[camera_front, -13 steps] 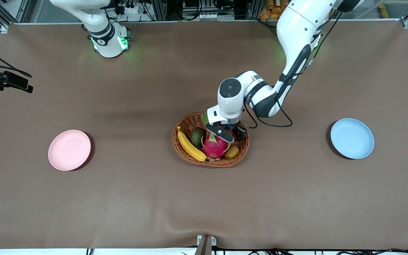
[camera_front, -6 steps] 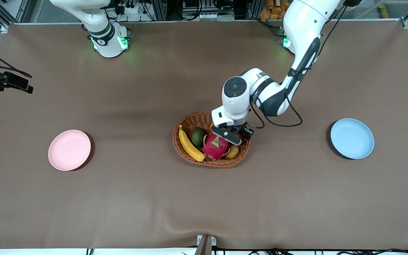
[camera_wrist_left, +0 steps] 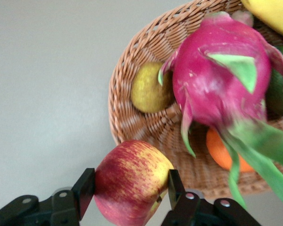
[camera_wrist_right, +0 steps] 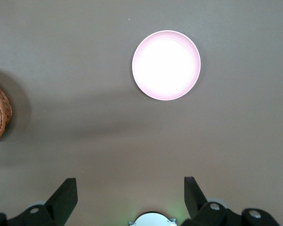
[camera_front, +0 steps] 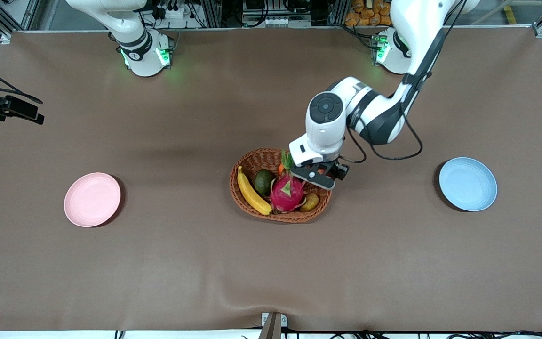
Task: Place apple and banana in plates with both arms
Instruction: 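Lift the apple and carry it to the blue plate with the left gripper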
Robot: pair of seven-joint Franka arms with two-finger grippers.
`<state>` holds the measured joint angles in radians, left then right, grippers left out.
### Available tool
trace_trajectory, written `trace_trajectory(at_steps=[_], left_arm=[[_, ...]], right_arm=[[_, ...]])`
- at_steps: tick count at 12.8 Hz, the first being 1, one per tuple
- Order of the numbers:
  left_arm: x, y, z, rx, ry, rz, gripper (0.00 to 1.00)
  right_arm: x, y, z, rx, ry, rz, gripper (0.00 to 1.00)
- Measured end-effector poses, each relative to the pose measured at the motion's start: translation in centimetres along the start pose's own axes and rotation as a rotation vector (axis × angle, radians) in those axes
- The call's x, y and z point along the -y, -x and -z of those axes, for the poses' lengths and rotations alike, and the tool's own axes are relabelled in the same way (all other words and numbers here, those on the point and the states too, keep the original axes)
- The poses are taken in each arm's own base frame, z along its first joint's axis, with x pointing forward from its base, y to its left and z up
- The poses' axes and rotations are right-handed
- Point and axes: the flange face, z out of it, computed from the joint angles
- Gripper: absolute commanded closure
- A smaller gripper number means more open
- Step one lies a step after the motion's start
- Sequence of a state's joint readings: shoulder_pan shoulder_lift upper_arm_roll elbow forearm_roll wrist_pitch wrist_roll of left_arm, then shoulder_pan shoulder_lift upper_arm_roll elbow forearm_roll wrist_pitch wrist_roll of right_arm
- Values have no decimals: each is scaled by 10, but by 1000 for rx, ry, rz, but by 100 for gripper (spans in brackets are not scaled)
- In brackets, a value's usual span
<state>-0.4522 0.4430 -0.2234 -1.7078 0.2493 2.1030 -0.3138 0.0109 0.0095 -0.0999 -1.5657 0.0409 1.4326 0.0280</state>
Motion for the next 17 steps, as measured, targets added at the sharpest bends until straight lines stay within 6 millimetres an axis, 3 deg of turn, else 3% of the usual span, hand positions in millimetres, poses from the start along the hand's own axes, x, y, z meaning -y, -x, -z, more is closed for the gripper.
trace_trajectory(at_steps=[2,4,7,9,11,14,17], left_arm=[[15,5,20,25,35,51,66],[59,4,33,43,133,99,66],[161,9,31,65,306,175,66],[232,25,21,89,407,223,67],[303,51,6,108,500,265,68],[392,102,-16,134,589,318,69],[477,166,-62,106,691,337,69]], right_arm=[[0,0,0,0,0,0,0],[0,0,0,1,0,-1,0],[-1,0,-1,1,0,-1,0],[-1,0,-1,1,0,-1,0],[-1,0,-1,1,0,-1,0],[0,0,-1,1,0,-1,0],[-1,0,-1,2,0,-1,0]])
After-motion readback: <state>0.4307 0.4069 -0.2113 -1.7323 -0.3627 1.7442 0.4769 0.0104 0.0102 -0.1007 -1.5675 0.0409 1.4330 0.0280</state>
